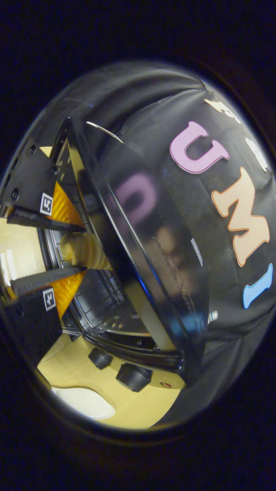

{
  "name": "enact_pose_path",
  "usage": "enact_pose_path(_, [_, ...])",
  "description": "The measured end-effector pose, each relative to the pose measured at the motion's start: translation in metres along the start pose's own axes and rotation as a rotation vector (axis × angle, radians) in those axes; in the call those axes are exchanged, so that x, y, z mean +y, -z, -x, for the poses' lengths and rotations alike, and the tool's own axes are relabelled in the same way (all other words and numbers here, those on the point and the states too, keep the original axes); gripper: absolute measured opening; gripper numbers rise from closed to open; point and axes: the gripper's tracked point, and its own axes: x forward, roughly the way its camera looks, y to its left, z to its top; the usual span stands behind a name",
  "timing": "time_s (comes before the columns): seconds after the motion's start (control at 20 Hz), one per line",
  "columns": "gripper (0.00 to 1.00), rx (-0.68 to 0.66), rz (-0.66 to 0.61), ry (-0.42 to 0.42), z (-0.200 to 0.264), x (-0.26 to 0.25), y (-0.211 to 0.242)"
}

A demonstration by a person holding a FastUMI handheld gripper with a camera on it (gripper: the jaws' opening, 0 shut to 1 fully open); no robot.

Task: Open the toaster oven, put the food inside, and close the toaster oven door.

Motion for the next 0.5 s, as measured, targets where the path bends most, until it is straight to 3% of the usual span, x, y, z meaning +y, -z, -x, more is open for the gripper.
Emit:
enact_pose_path(0.2, [1.0, 0.008, 0.052, -0.004, 0.019, -0.008, -0.001])
enact_pose_path(0.5, [1.0, -0.015, 0.185, 0.05, 0.078, -0.046, -0.003])
